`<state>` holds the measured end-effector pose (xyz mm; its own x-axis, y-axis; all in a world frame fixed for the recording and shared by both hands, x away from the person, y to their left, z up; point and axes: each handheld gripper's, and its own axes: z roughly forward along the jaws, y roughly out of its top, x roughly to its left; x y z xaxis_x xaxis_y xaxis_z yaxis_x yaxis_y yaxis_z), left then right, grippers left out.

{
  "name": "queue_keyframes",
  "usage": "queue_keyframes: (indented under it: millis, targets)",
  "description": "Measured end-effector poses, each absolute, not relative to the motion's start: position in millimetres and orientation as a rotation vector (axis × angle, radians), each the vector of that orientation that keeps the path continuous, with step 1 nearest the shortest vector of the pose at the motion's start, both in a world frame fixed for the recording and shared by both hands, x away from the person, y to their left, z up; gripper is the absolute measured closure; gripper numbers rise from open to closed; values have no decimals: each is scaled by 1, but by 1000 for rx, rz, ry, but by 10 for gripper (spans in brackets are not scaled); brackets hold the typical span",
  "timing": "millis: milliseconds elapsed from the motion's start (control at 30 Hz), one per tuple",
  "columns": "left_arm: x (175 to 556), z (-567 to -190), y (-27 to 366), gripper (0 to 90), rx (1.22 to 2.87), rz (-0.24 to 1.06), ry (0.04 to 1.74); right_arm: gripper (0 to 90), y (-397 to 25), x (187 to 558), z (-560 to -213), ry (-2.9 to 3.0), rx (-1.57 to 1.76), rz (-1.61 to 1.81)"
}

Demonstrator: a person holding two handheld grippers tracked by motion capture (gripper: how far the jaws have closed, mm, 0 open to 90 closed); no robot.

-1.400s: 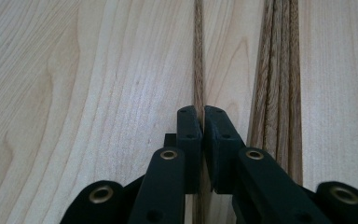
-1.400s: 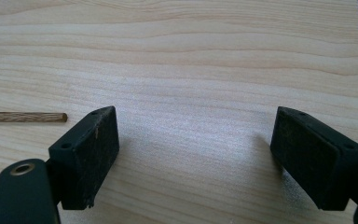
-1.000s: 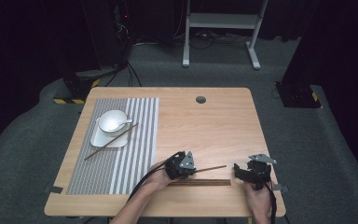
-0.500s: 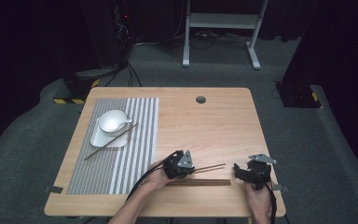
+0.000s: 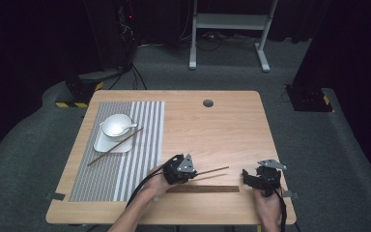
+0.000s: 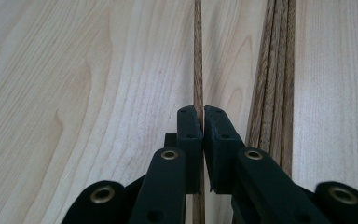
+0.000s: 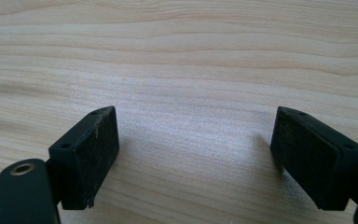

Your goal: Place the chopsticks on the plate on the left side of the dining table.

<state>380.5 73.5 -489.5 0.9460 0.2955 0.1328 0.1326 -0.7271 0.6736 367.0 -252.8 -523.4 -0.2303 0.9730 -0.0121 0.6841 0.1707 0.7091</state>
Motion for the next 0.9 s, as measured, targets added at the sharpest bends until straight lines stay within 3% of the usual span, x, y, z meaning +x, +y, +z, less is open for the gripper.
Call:
queue_keyframes:
  millis: [900]
  targets:
    - [379,-479,103,851,2368,336,387,148,-253,367,-523,1983,1560,813]
